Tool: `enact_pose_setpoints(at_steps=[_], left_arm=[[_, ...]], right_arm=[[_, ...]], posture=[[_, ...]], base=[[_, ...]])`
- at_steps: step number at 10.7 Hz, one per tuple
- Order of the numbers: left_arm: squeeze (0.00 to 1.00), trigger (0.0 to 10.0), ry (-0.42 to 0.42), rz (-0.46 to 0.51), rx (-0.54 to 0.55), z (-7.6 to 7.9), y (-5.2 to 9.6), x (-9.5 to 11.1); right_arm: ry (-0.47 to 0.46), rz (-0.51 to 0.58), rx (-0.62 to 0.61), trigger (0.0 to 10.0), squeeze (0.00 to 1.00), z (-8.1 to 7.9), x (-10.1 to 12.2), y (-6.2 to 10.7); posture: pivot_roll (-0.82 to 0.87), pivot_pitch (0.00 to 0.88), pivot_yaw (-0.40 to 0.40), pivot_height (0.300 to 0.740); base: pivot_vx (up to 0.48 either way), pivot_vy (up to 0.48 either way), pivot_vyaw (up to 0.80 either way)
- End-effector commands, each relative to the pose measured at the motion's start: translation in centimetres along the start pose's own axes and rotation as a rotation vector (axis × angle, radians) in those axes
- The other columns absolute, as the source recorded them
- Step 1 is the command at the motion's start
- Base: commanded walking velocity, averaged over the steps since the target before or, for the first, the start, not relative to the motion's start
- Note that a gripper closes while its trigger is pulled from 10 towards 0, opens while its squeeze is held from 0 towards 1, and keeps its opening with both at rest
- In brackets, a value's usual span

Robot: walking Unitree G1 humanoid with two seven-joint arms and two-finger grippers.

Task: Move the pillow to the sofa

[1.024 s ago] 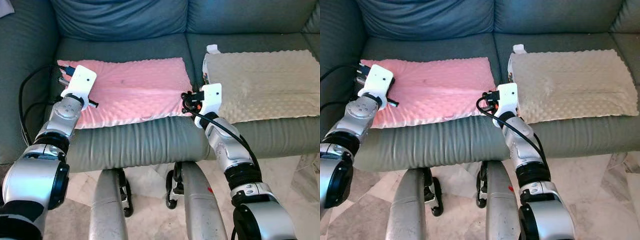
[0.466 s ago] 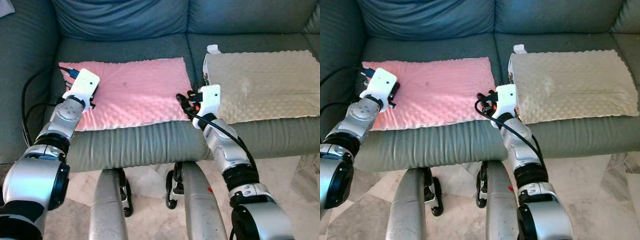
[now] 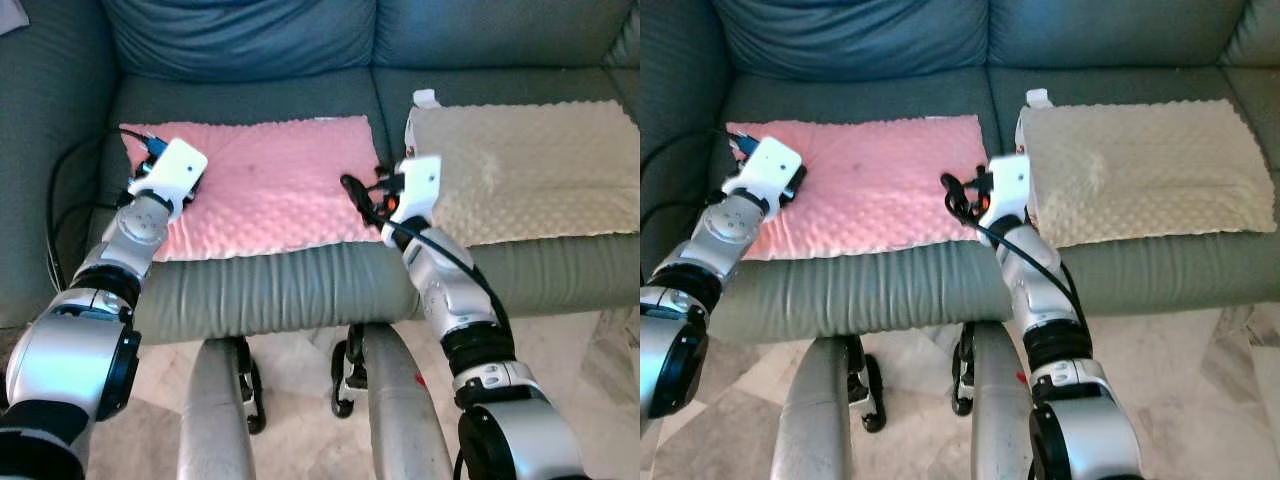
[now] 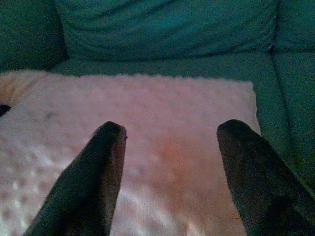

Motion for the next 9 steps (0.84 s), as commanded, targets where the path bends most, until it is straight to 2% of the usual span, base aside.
enact_pose_setpoints(at_steps=[1, 3, 4, 5, 6, 8, 9], left_arm=[[1.0, 10.0, -0.046, 0.005, 0.018, -0.6, 0.0, 0.0], [1.0, 10.0, -0.133, 0.028, 0.071, -1.7, -0.2, 0.8], [1.0, 10.0, -0.129, 0.039, 0.104, -2.5, -0.2, 1.2], [1.0, 10.0, -0.092, 0.05, 0.149, -3.6, -0.3, 1.6], [1.0, 10.0, 0.063, 0.068, 0.173, -4.1, -0.2, 1.8], [1.0, 10.0, 0.136, 0.147, 0.093, -2.5, 0.0, 2.7], [1.0, 10.0, 0.191, 0.225, 0.012, -0.6, 1.0, 2.5]], right_arm=[[-0.003, 0.009, 0.018, 10.0, 1.0, -0.3, 0.3, 0.2], [0.008, 0.029, 0.034, 10.0, 1.0, -0.8, 0.8, 0.0], [0.016, 0.029, 0.036, 10.0, 1.0, -0.8, 0.8, 0.0], [0.026, 0.033, 0.028, 10.0, 1.0, -0.5, 1.0, 0.0], [0.029, 0.049, -0.004, 10.0, 1.0, 0.5, 1.3, 1.0], [0.01, 0.028, -0.041, 10.0, 1.0, 1.5, 0.1, 2.8], [-0.015, -0.026, -0.076, 10.0, 1.0, 1.8, -2.3, 5.1]], posture=[[-0.1, 0.313, -0.077, 0.637], [-0.1, 0.266, -0.079, 0.637], [-0.11, 0.247, -0.074, 0.637], [-0.12, 0.213, -0.06, 0.637], [-0.11, 0.177, -0.05, 0.637], [-0.07, 0.132, -0.062, 0.637], [-0.04, 0.102, -0.066, 0.637]], base=[[0.0, 0.0, 0.0], [0.0, 0.0, 0.0], [0.0, 0.0, 0.0], [0.0, 0.0, 0.0], [0.0, 0.0, 0.0], [0.0, 0.0, 0.0], [0.0, 0.0, 0.0]])
Point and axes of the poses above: a point about 5 cm out from each wrist's last joint towards the gripper, its own y axis pointing back from the gripper into the wrist, its own x axis along the axis of the wrist's last joint, z = x × y, the point moved 6 cm from there along -y, pointing out of the wrist towards the gripper, and after that the axes turned 3 degrees about -y, right-handed, at the moved point
